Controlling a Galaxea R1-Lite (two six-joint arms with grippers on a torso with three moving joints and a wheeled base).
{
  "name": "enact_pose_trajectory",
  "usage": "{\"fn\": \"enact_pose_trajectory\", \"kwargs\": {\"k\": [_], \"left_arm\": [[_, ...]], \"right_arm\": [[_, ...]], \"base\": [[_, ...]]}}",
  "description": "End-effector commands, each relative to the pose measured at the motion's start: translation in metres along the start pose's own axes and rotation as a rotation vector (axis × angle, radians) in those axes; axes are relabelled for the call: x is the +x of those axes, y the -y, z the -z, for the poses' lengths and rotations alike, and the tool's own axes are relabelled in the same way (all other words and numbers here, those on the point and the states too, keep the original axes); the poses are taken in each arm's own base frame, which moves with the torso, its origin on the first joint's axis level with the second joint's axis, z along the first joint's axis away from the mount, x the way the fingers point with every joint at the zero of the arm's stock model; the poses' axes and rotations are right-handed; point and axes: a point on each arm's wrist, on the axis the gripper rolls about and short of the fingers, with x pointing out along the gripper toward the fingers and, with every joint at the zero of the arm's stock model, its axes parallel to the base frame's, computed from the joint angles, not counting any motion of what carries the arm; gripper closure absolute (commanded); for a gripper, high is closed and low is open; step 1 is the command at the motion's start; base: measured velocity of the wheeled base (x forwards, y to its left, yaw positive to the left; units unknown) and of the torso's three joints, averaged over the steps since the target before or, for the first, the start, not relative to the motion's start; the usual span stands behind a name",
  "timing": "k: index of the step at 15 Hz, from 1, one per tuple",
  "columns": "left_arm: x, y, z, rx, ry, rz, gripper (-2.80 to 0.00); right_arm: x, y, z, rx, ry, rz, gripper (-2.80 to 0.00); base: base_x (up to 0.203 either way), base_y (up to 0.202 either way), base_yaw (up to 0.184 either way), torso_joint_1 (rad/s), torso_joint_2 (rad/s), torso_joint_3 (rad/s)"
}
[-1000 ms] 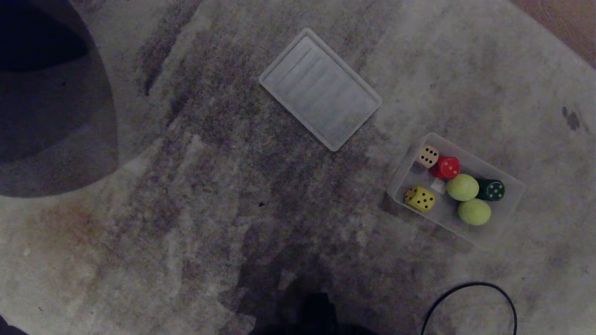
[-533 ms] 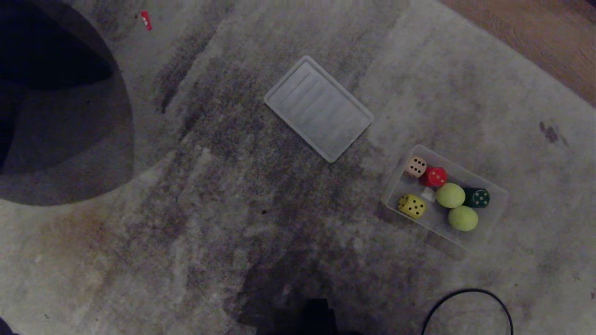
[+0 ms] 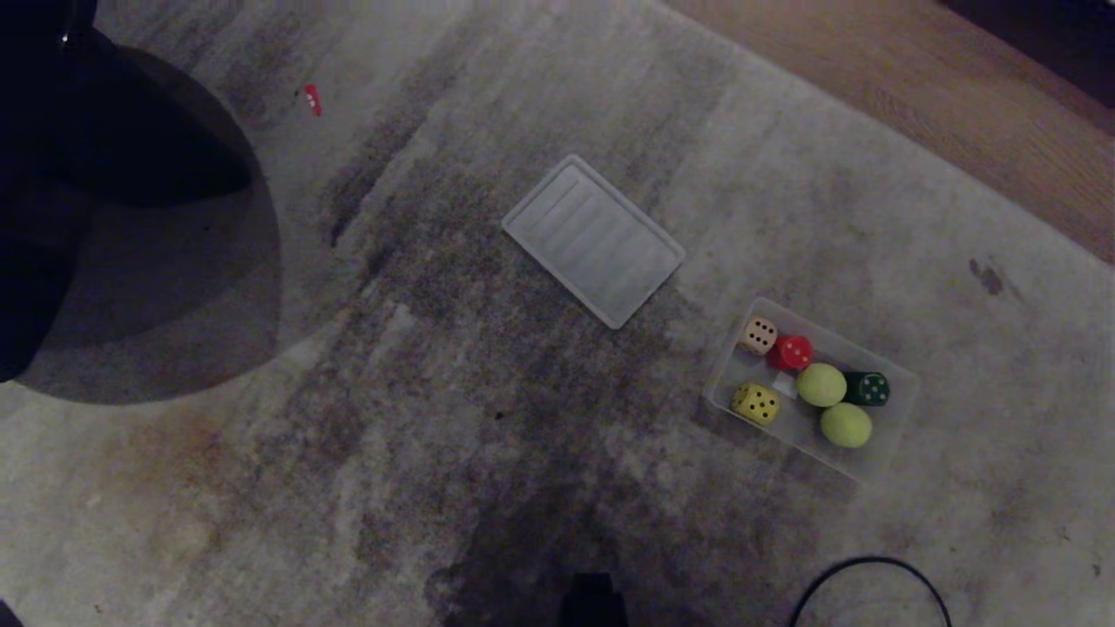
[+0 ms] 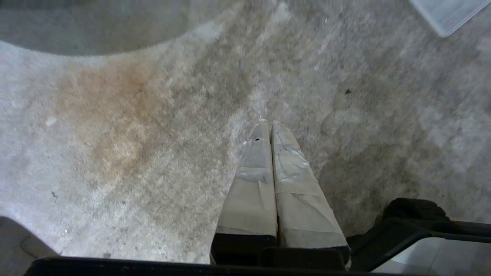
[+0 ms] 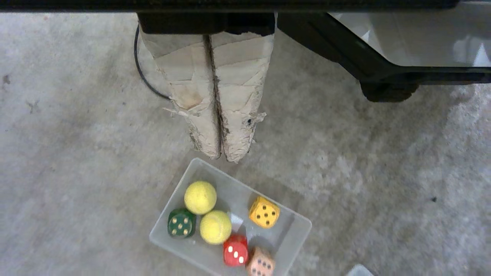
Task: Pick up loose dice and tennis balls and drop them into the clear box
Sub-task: Close the lid
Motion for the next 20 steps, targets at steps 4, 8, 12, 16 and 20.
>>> {"fn": "enact_pose_trajectory", "kwargs": {"k": [4,8,12,16,20], "left_arm": [[0.0002,0.0000,0.0004,0.000,-0.002,-0.001,0.00],[0.0002,-0.0001,0.0004,-0.002,-0.002,-0.002,0.00],[0.0002,0.0000,0.0004,-0.003,-0.002,-0.001,0.00],[0.0002,-0.0001,0.0004,0.000,-0.002,-0.002,0.00],[0.0002,0.0000,0.0004,0.004,-0.002,-0.001,0.00]], "right_arm": [[0.0006,0.0000,0.0015,-0.001,-0.008,-0.001,0.00],[0.0005,0.0000,0.0012,-0.001,-0.007,-0.001,0.00],[0.0005,0.0000,0.0012,0.001,-0.007,0.000,0.00],[0.0005,0.0000,0.0013,0.001,-0.009,0.001,0.00],[0.0005,0.0000,0.0013,0.001,-0.009,0.001,0.00]], "base": [[0.000,0.000,0.000,0.003,0.00,0.208],[0.000,0.000,0.000,0.001,0.00,0.205],[0.000,0.000,0.000,-0.001,0.00,0.090],[0.000,0.000,0.000,-0.001,0.00,0.007],[0.002,-0.004,0.079,0.002,0.00,0.003]]}}
